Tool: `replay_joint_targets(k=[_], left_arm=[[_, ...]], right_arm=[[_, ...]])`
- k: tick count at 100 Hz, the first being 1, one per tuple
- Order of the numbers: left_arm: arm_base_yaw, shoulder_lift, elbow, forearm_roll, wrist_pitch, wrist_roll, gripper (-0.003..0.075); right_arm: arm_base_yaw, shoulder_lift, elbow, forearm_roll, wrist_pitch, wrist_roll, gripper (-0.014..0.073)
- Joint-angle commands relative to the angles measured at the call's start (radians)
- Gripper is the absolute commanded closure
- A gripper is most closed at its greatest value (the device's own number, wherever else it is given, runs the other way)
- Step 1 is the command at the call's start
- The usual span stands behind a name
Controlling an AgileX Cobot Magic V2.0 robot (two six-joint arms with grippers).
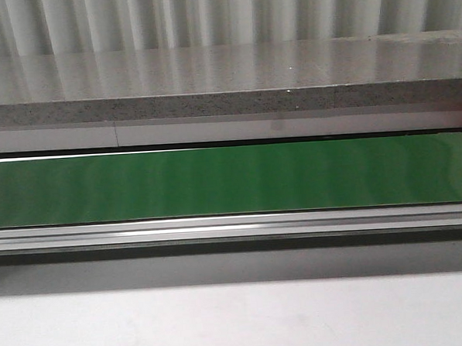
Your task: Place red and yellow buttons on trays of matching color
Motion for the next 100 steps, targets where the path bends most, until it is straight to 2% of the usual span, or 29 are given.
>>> replay_joint_targets(k=[1, 33, 55, 69, 86, 100], left_arm=[[-0.006, -0.001, -0.027, -0.02, -0.062, -0.002, 0.074], [-0.006, -0.001, -0.027, -0.02, -0.062, -0.002, 0.074], [-0.006, -0.001, -0.027, -0.02, -0.062, -0.002, 0.074], [-0.006, -0.001, -0.027, -0.02, -0.062, -0.002, 0.074], [-0.006, -0.001, -0.027, -0.02, -0.062, -0.002, 0.074], [-0.006, -0.001, -0.027, -0.02, -0.062, -0.002, 0.074]], right_arm=[[0.001, -0.056, 0.012, -0.034, -0.094, -0.004, 0.066], [0.001, -0.285, 0.167, -0.035, -0.133, -0.006, 0.066], [0.001, -0.418, 0.313, -0.043, -0.236, -0.006, 0.066], [-0.014, -0.451, 0.425, -0.042, -0.388, -0.005, 0.066], [-0.099, -0.451, 0.554, -0.05, -0.642, -0.006, 0.066], [-0.146, -0.452, 0.646, -0.074, -0.769, -0.006, 0.066]])
